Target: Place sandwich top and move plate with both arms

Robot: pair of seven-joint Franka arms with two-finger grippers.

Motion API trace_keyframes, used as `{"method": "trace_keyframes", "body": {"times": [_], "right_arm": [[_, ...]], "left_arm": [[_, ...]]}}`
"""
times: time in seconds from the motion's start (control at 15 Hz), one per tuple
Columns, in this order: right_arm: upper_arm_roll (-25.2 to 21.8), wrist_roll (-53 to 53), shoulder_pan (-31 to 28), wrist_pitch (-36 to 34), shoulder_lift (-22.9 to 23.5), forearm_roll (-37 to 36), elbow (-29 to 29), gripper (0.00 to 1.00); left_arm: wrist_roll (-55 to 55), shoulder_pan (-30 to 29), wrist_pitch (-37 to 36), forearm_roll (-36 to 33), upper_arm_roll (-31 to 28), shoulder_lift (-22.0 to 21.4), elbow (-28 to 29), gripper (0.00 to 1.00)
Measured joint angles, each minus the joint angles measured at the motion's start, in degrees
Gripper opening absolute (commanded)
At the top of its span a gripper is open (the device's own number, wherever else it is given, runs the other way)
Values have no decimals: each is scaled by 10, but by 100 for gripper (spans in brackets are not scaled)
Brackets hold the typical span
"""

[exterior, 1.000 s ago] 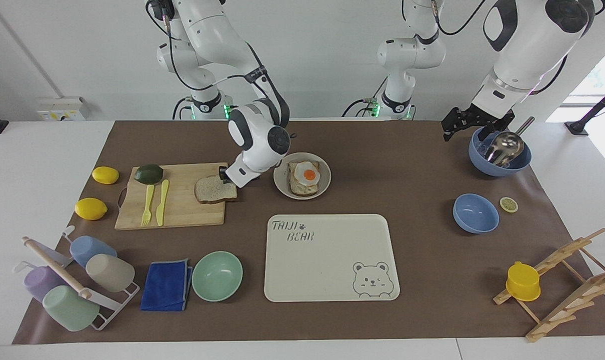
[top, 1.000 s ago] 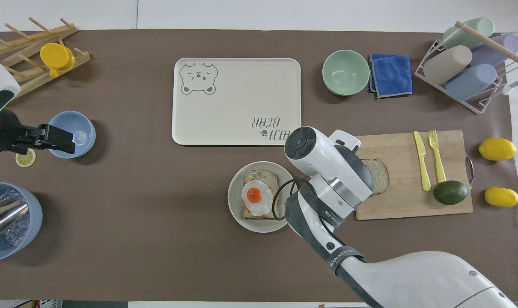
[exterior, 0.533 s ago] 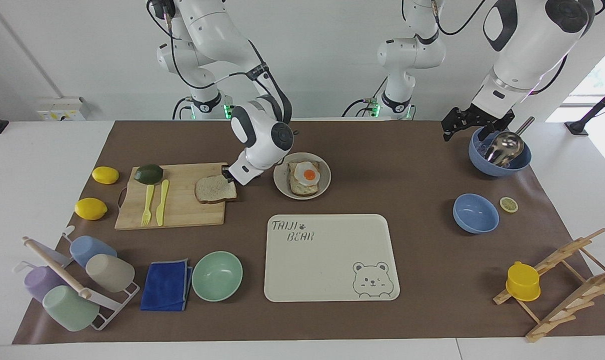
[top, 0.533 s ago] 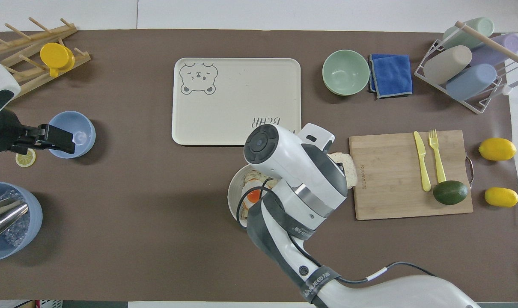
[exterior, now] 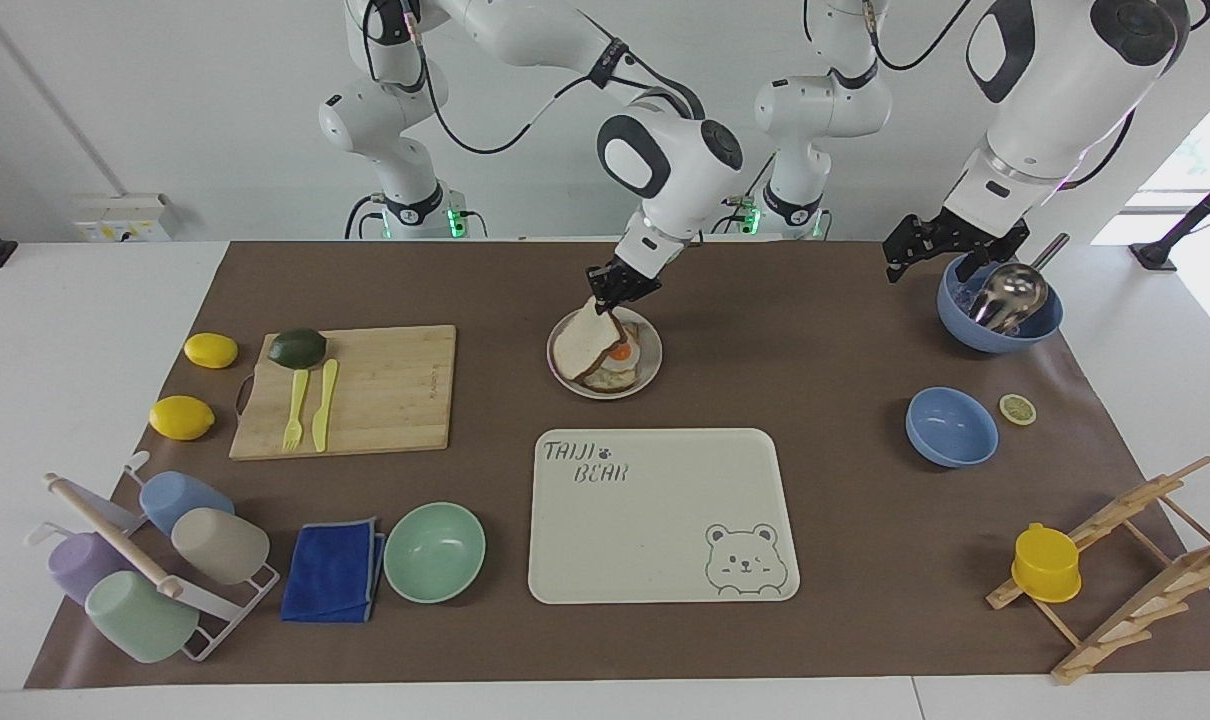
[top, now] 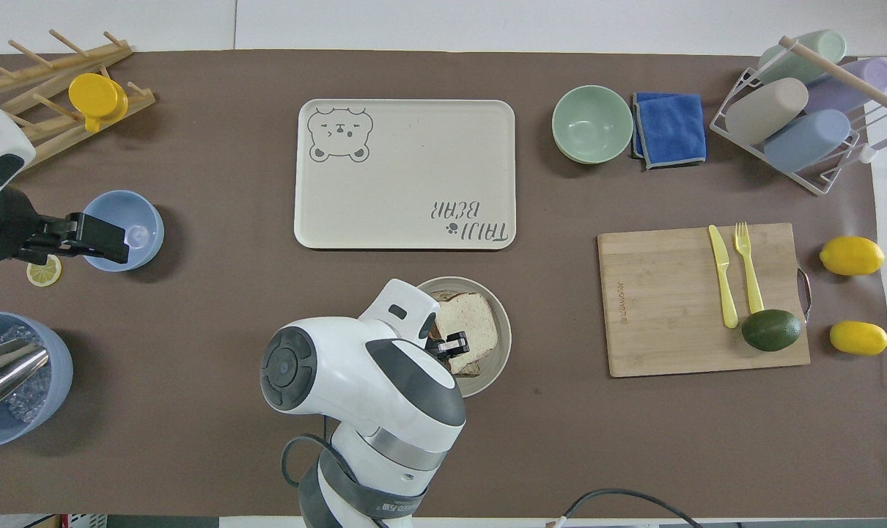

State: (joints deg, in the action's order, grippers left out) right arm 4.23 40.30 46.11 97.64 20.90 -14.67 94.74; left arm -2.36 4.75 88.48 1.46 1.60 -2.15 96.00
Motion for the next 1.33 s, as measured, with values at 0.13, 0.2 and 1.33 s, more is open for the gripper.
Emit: {"method": "trace_keyframes", "body": {"times": [0.13,0.2,1.33], "right_arm": [[-2,5,-3,25,2,8,6,0],[-2,13,-5,42,2,13,13,0],[-8,-97,-241,17,-110,120,21,100]], "left_arm": [[0,0,0,0,0,0,0,100],[0,0,0,0,0,0,0,100],[0,0,-4,0,1,0,0,100]]}}
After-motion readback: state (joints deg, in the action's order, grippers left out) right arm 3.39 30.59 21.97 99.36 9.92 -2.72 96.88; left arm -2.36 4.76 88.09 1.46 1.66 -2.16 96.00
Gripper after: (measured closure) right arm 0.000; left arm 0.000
